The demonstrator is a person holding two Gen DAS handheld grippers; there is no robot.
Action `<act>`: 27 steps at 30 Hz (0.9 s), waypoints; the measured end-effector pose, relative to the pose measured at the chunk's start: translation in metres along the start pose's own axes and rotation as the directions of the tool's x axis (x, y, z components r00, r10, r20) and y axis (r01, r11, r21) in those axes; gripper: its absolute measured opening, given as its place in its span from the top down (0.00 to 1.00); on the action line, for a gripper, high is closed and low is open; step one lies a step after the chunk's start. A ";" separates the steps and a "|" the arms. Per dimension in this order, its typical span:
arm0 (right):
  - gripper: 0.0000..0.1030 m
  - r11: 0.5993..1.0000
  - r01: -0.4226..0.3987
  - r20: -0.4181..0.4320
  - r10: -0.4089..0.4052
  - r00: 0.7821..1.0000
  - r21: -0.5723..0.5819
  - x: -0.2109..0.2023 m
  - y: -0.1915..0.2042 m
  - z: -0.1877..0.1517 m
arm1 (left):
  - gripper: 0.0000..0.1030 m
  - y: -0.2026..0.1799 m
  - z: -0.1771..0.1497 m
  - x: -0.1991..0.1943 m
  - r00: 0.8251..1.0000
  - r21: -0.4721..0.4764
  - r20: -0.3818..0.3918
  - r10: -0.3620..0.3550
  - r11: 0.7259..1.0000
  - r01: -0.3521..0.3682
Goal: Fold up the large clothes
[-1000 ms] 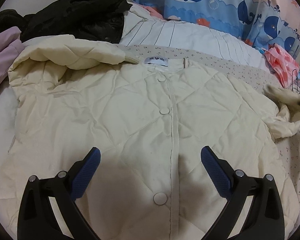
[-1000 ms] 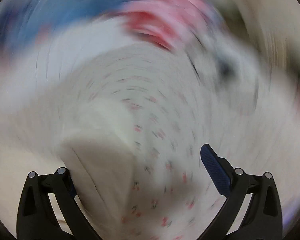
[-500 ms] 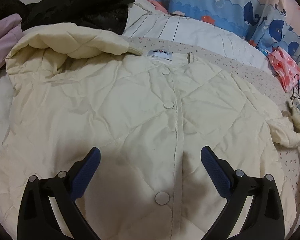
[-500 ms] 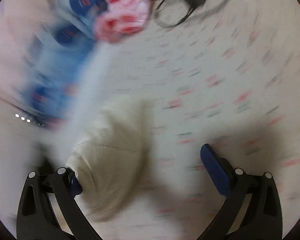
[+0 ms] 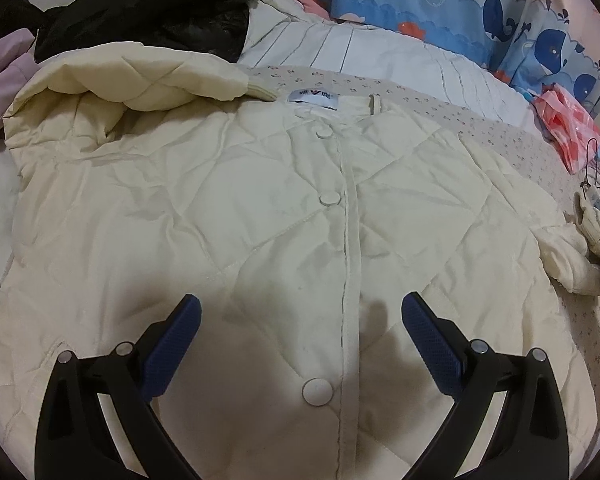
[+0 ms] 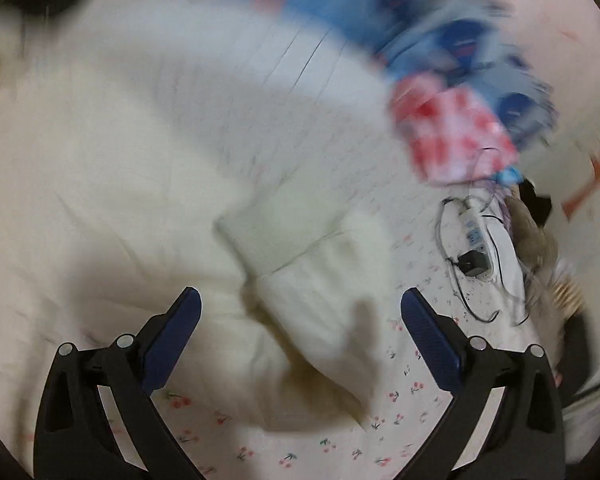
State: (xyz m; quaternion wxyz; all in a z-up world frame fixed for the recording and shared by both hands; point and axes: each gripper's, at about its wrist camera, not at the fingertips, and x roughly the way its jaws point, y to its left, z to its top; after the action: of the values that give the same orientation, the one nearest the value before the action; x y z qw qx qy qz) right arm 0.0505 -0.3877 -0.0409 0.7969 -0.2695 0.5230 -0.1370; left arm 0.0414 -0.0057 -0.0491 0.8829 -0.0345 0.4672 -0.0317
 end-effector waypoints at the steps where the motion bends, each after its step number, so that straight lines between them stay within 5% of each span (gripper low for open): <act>1: 0.07 0.999 0.016 -0.016 -0.016 1.000 0.027 0.008 -0.007 0.003 | 0.07 0.001 0.000 0.000 1.000 -0.002 0.000 -0.002 1.000 0.002; 2: 0.07 0.985 -0.007 -0.011 0.009 1.000 0.170 0.011 -0.033 0.001 | 0.07 0.002 0.000 0.000 1.000 -0.005 -0.001 -0.005 1.000 0.005; 3: 0.07 0.915 -0.095 0.035 0.088 0.996 0.391 0.009 -0.075 -0.012 | 0.07 0.002 0.001 0.000 1.000 -0.009 -0.001 -0.007 1.000 0.007; 4: 0.07 0.775 -0.181 0.093 0.157 0.983 0.605 0.010 -0.118 -0.035 | 0.07 0.003 0.001 0.000 1.000 -0.013 -0.001 -0.009 1.000 0.009; 5: 0.07 0.646 -0.238 0.141 0.200 0.970 0.725 0.015 -0.143 -0.055 | 0.07 0.003 0.001 0.000 1.000 -0.015 -0.002 -0.010 1.000 0.010; 7: 0.07 0.319 -0.356 0.267 0.289 0.919 0.878 0.031 -0.187 -0.109 | 0.07 0.003 0.000 0.000 1.000 -0.015 -0.006 -0.017 1.000 0.016; 8: 0.07 0.134 -0.434 0.371 0.337 0.865 0.891 0.043 -0.200 -0.141 | 0.07 0.002 0.000 0.000 1.000 -0.014 -0.008 -0.020 1.000 0.020; 10: 0.07 -0.093 -0.546 0.535 0.395 0.747 0.832 0.061 -0.206 -0.177 | 0.07 0.000 0.000 0.000 1.000 -0.008 -0.007 -0.019 1.000 0.019; 13: 0.07 -0.256 -0.587 0.633 0.444 0.634 0.768 0.078 -0.194 -0.209 | 0.07 0.000 -0.001 0.001 1.000 -0.007 -0.008 -0.012 1.000 0.012; 17: 0.07 -0.285 -0.610 0.666 0.438 0.604 0.740 0.093 -0.185 -0.216 | 0.07 0.000 -0.001 0.003 1.000 -0.011 -0.013 -0.009 1.000 0.009; 21: 0.11 -0.208 -0.651 0.673 0.384 0.632 0.730 0.105 -0.192 -0.200 | 0.07 0.000 0.000 0.002 1.000 -0.008 -0.006 -0.009 1.000 0.009; 22: 0.31 -0.182 -0.655 0.667 0.377 0.643 0.734 0.104 -0.195 -0.193 | 0.07 0.000 -0.001 0.002 1.000 -0.008 -0.003 -0.009 1.000 0.009; 23: 0.62 -0.156 -0.659 0.659 0.388 0.644 0.736 0.103 -0.199 -0.181 | 0.07 0.001 0.000 0.000 1.000 -0.010 0.006 -0.011 1.000 0.011; 24: 0.76 -0.134 -0.663 0.654 0.393 0.647 0.736 0.102 -0.207 -0.166 | 0.07 0.001 0.000 -0.003 1.000 -0.014 0.019 -0.012 1.000 0.012; 27: 0.81 0.003 -0.749 0.706 0.335 0.625 0.662 0.059 -0.238 -0.110 | 0.07 0.004 0.003 -0.015 0.996 -0.028 0.083 -0.025 0.999 0.028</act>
State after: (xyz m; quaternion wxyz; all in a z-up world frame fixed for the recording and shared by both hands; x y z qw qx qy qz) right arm -0.0096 -0.6431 0.0164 0.8508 0.4641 0.2437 -0.0372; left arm 0.0353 -0.0008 -0.0358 0.9003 -0.0550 0.4303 -0.0352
